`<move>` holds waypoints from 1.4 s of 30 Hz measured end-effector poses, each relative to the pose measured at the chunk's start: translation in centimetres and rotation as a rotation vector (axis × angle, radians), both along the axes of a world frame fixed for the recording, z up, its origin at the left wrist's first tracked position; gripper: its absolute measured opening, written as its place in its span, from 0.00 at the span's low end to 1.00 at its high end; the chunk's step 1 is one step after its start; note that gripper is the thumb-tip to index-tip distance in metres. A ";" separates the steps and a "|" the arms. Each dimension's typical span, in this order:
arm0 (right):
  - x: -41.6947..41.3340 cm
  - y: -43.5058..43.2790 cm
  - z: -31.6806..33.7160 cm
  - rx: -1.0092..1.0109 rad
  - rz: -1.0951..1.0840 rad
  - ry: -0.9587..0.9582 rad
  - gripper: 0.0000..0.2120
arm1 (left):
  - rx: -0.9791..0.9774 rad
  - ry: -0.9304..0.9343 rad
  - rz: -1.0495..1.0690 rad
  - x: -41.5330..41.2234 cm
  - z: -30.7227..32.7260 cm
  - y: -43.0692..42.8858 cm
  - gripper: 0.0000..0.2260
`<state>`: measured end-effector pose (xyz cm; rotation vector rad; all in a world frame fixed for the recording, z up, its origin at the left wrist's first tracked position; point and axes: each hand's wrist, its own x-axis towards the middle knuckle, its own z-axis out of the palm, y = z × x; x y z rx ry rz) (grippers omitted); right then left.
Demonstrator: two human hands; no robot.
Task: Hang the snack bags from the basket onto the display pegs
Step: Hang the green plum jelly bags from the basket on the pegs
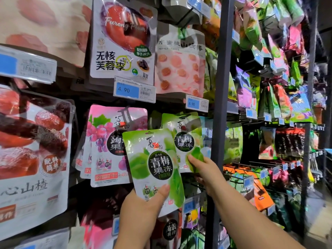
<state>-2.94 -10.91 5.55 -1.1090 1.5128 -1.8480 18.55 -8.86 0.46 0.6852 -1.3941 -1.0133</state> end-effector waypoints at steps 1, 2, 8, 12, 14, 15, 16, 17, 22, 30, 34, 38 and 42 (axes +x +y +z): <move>0.1 0.1 -0.3 0.017 -0.024 0.035 0.16 | -0.007 -0.006 -0.007 0.0 0.1 0.0 0.05; 0.0 0.2 -0.6 0.022 -0.065 0.076 0.18 | -0.017 -0.013 -0.015 0.0 0.2 0.0 0.05; 0.6 1.6 -1.4 -0.129 -0.444 0.459 0.17 | -0.068 -0.038 -0.065 -1.0 1.0 -0.5 0.05; 0.9 2.6 -1.7 -0.251 -0.260 0.433 0.10 | -0.066 -0.031 -0.105 -1.9 1.6 -0.3 0.06; 1.1 3.2 -1.7 -0.248 -0.078 0.361 0.13 | -0.061 -0.020 -0.126 -2.5 1.9 -0.1 0.05; 1.0 3.5 -1.8 -0.236 0.012 0.329 0.14 | -0.055 -0.016 -0.144 -2.8 2.1 0.0 0.06; 0.9 3.7 -1.8 -0.216 0.097 0.306 0.14 | -0.049 -0.013 -0.162 -3.2 2.1 -0.1 0.07; 0.6 3.9 -2.0 -0.194 0.171 0.285 0.13 | -0.043 -0.017 -0.172 -3.6 2.2 -0.1 0.09; 0.1 3.9 -2.3 -0.232 0.235 0.130 0.26 | -0.071 -0.116 -0.141 -5.4 3.1 -0.7 0.14; -1.1 3.3 -0.8 -0.382 0.140 -0.028 0.18 | -0.173 -0.236 -0.069 -7.8 5.9 -1.1 0.12; -1.6 2.3 -0.4 -0.392 0.096 -0.033 0.16 | -0.199 -0.207 -0.050 -8.4 6.6 -2.0 0.12; -1.9 1.6 -0.1 -0.393 0.098 -0.049 0.13 | -0.200 -0.200 -0.011 -8.8 6.9 -2.7 0.15; -2.0 0.9 -0.1 -0.384 0.097 -0.039 0.25 | -0.198 -0.189 0.003 -9.0 6.9 -3.0 0.15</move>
